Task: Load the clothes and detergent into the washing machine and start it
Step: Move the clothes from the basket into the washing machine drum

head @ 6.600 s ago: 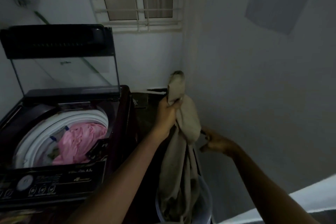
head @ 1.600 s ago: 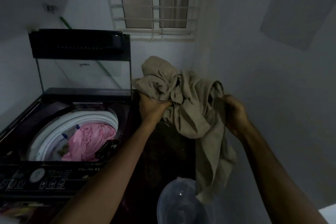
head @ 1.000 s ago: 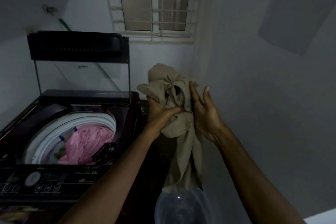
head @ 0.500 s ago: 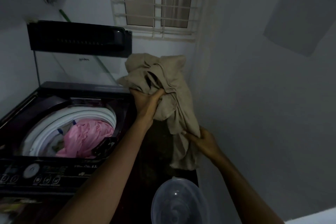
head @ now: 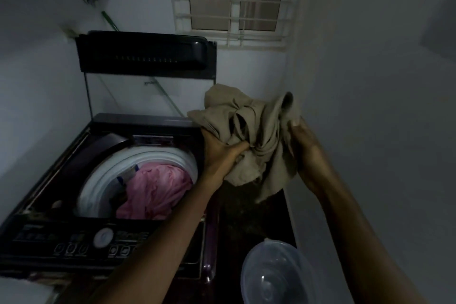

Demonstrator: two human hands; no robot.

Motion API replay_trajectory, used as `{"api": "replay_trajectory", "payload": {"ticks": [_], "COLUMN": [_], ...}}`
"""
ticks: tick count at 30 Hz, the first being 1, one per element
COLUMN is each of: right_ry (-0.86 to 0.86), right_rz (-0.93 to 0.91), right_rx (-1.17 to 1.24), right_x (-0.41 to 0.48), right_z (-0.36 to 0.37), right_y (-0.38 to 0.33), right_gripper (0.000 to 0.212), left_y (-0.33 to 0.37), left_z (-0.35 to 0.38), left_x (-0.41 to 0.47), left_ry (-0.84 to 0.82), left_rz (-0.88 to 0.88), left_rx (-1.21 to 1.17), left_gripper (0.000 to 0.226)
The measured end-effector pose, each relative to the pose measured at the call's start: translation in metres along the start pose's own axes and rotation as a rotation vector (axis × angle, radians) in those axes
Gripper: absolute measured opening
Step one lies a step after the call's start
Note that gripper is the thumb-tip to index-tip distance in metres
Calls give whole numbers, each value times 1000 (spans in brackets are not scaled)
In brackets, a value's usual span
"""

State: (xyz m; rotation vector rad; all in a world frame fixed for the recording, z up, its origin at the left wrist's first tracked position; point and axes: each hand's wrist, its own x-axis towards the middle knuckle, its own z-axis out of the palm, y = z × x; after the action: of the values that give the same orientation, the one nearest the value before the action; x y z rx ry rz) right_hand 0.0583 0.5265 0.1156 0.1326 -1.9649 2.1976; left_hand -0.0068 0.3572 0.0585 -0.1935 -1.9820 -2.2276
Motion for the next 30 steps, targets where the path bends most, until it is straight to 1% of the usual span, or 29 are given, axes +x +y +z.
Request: {"api": "replay_trajectory", "payload": {"ticks": [1,2,3,4,6,9,12,15,18,20,23,25,26,28,30], "right_ry": [1,36,92,138,188,220,177,111,61,40,55,92,119,183,202], "right_rz": [-39,-66,-86,-96,-108,-143,-124,-77,-27,-16,10,58,121,247,259], "right_rx": [-188,-366,-492,-536,-464,-333,-257,-172,-159,-174,-224,-341,-417,-493,-566], "right_x": [5,10,14,18,24,32,39,42,48,52,62,67,69,68,67], "right_z": [13,24,34,44,61,83,105,130,159,182,215,236,246,267,286], "right_y": [8,14,20,24,29,40,58,75,92,104,131,156,169,190,205], "right_gripper": [55,66,74,77,76,69,60,53,46,44,47,52,52,43,35], "left_y": [2,5,6,7,10,7,6,4,-2,-9,-32,-52,-63,-79,-99], "left_z": [-3,-5,-9,-12,-21,-38,-62,-92,-123,-148,-191,-222,-236,-263,-283], "left_x": [1,2,5,7,10,13,11,12,18,25,42,52,56,63,68], "left_ry": [-9,-12,-14,-13,5,56,132,200,233,226,203,163,147,122,51], "left_rz": [-4,-13,-14,-9,-5,-14,-30,6,7,-17,-132,-171,-196,-265,-297], "left_rx": [-14,-25,-28,-23,-3,49,139,215,270,324,434,471,490,543,569], "left_gripper": [88,86,83,78,79,91,99,104,96,91,105,106,105,104,104]}}
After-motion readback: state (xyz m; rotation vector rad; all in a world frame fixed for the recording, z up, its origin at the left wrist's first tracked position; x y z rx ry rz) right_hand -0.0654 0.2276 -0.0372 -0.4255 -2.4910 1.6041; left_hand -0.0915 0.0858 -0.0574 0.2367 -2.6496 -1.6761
